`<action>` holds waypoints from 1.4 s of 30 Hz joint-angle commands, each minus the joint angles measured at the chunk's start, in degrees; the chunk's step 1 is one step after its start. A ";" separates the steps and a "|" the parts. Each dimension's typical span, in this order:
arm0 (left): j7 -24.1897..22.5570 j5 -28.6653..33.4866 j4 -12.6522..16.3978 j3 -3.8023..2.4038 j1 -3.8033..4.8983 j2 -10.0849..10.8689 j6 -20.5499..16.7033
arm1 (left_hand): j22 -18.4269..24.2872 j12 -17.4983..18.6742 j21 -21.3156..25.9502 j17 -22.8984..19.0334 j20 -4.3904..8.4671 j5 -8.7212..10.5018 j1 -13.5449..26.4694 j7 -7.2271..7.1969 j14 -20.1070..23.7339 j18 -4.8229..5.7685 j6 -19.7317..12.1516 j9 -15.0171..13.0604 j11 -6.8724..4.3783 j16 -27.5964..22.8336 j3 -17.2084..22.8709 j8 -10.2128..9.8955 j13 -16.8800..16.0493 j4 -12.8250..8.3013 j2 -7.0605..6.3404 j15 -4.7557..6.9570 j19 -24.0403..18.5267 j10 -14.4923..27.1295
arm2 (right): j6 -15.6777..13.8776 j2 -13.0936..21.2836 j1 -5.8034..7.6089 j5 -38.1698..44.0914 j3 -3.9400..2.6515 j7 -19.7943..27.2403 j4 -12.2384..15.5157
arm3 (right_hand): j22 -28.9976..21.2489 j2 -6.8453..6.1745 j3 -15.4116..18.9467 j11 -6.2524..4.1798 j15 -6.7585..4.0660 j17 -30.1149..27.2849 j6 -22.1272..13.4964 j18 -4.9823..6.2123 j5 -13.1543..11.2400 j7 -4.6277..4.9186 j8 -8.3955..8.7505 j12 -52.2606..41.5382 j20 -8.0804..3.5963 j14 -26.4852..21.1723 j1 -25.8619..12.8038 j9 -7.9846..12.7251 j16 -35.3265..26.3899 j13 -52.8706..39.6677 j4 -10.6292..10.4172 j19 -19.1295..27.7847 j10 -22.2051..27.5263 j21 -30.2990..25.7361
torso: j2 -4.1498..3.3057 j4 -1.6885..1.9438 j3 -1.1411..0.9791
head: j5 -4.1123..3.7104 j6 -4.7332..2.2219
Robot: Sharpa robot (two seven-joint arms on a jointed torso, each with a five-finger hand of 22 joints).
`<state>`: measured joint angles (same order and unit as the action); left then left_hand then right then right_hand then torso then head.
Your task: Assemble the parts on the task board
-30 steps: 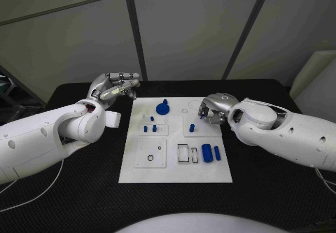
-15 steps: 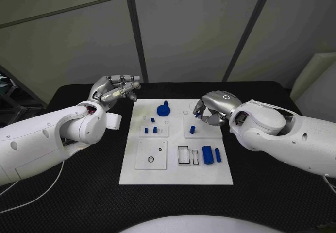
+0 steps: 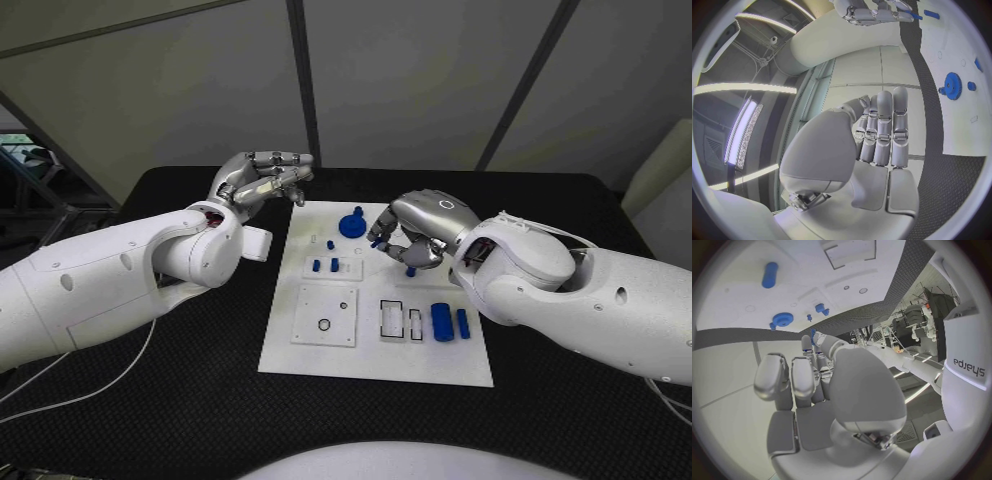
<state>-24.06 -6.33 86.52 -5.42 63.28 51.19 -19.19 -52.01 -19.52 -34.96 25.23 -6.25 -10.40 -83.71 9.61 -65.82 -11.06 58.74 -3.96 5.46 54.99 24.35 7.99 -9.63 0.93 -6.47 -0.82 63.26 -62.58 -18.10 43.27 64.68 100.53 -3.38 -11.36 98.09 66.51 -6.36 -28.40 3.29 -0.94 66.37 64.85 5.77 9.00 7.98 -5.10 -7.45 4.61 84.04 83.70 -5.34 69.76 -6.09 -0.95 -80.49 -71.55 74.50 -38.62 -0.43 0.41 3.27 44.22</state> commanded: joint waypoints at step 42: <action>0.33 0.13 -1.18 -0.06 0.50 -2.16 0.67 | -0.19 -0.65 -0.24 -0.05 -0.24 -0.15 1.19 0.43 0.45 0.66 -0.41 0.11 0.19 -0.11 -0.11 0.09 -0.02 0.24 -0.32 -0.27 -0.38 0.89 | 6.82 -8.47 -4.97 -0.03 3.24 3.58 -5.51 | 0.34 -0.23 -0.31 0.53 -0.04 0.13 -0.29 -1.03 0.79 0.29 0.30 0.32 0.38 2.47 -0.47 -0.03 0.60 -0.11 0.00 0.14 -0.01 0.40 | -0.06 -0.14 -0.11 | 6.36 2.74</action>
<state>-23.66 -6.29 85.33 -5.43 63.67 49.11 -19.16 -52.14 -19.96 -34.96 25.23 -6.47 -10.40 -82.93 9.72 -65.63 -11.05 58.44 -3.92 5.67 55.03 24.35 7.99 -9.61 0.93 -6.77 -1.03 63.05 -61.94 -12.31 34.89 59.64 99.37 -0.16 -8.20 92.61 66.78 -6.35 -28.39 3.31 -0.94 66.43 64.55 5.77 9.42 8.09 -4.91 -7.41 4.61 84.04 83.68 -5.29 70.00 -6.14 -0.96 -80.49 -71.54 74.50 -38.69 -0.57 0.28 9.59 46.90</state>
